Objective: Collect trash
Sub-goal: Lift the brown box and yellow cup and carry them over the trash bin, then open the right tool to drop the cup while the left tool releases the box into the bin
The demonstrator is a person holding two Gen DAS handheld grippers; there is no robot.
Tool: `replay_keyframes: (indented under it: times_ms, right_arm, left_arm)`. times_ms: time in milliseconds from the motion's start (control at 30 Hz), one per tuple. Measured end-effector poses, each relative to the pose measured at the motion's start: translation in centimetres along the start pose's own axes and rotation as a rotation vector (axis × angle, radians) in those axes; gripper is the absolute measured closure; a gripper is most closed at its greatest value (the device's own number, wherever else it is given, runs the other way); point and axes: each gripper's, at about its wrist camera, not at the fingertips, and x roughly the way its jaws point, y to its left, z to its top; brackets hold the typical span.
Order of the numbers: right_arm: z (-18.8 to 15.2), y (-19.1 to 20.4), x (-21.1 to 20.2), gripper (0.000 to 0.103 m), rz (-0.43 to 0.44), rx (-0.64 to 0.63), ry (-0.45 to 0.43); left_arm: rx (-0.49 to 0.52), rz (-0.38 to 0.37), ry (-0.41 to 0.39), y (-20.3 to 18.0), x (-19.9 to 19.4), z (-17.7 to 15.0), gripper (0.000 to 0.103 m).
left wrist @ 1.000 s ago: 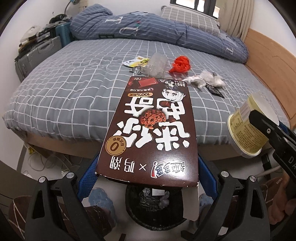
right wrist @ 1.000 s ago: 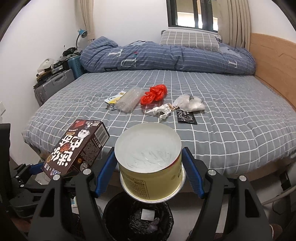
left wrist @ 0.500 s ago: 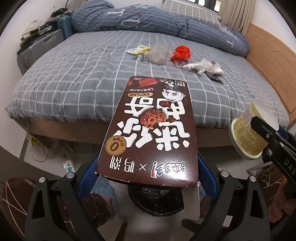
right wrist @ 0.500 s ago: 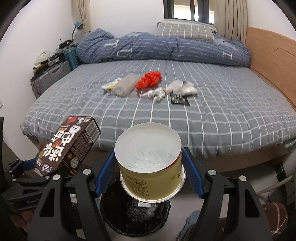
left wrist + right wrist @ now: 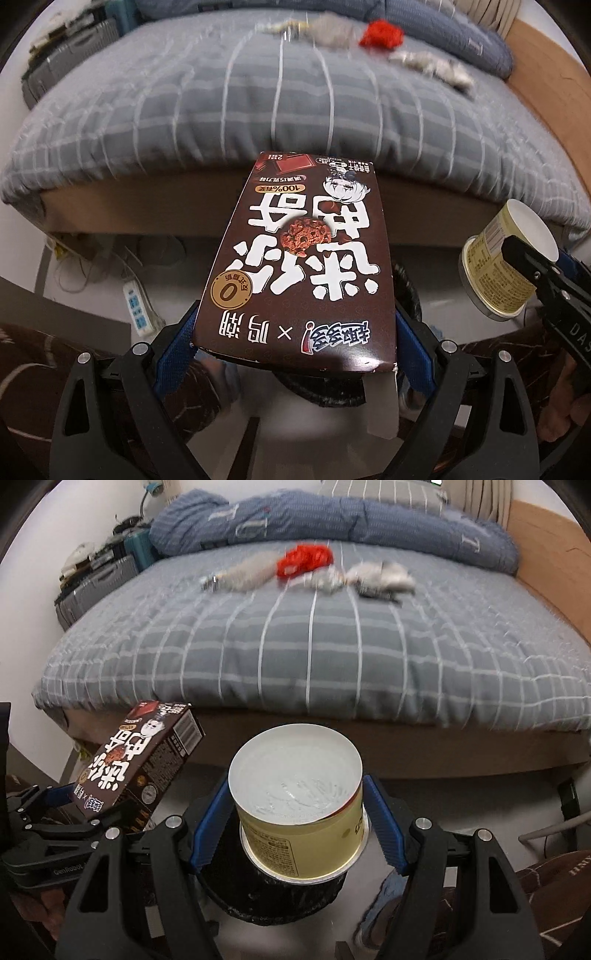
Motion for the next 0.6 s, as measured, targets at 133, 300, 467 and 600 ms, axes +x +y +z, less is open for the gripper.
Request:
replay_keyframes:
  times_ms: [133,300,467,600]
  right_arm:
    - [-0.3,0.2,2.1,0.035,0.011,-0.008,0.036]
    - [-0.6,0.9,5.3,0.035,0.015,-0.029,0.093]
    - [-0.8,1.5,7.6,0.035,0.031,-0.031,0.141]
    - [-0.8,2.5,8.7,0.034,0.046,-0.046,0.166]
  left_arm:
    - [0.006,-0.002,0.026,-0.3,2.0,0.1,0.012]
    - [-0.009,0.005,0.062,0.1,4.4,0.3,0.012]
    - [-0.036,0.025,0.077,1.5,5.4,0.2,0.012]
    - [-0.059,0.038,0.095,2.4,6.2,-0.2,0.012]
